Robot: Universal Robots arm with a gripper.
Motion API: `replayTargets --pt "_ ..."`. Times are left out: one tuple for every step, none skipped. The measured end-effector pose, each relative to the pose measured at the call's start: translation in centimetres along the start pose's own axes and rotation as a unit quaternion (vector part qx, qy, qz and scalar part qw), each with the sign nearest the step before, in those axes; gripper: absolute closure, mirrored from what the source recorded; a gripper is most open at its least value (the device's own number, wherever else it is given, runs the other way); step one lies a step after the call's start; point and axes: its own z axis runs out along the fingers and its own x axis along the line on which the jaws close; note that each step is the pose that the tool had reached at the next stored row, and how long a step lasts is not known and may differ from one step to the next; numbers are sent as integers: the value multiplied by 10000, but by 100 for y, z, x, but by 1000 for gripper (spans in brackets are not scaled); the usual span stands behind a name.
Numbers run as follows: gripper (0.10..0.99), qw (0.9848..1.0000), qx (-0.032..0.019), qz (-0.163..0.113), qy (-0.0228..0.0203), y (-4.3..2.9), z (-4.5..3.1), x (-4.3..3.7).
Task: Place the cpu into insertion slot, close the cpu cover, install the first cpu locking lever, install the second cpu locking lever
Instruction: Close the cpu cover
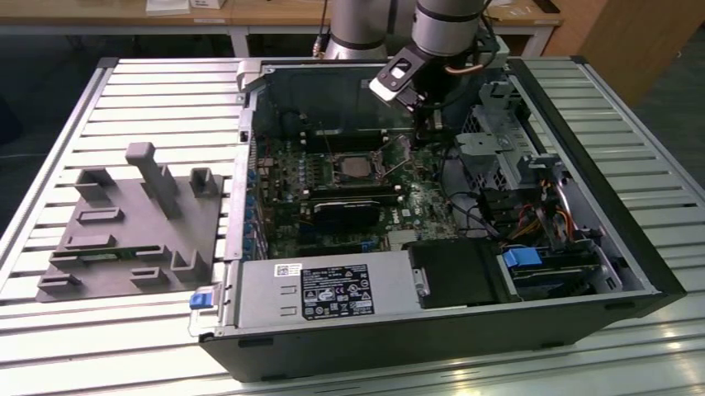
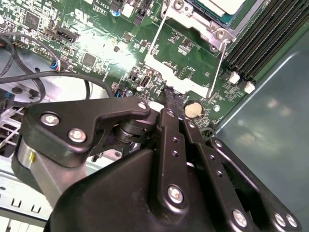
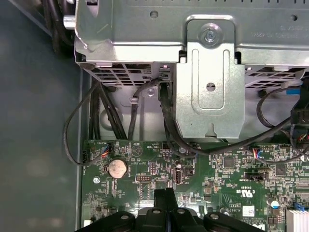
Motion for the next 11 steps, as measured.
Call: replayTargets --pt "980 10000 -6 0 1 -5 -2 0" --pt "980 10000 -7 0 2 -5 -2 0" --pt "980 10000 -7 0 1 -5 -4 0" --pt "980 10000 -7 -1 1 -3 -5 0" --pt "980 10000 -7 0 0 4 -5 0" --pt "980 10000 -7 0 0 19 -5 0" --pt "980 10000 -7 0 0 38 -4 0" --pt "980 10000 -7 0 0 56 -3 0" --pt "980 10000 -7 0 1 66 -2 1" --pt "980 10000 -7 0 0 69 0 1" --pt "980 10000 -7 0 1 68 5 0"
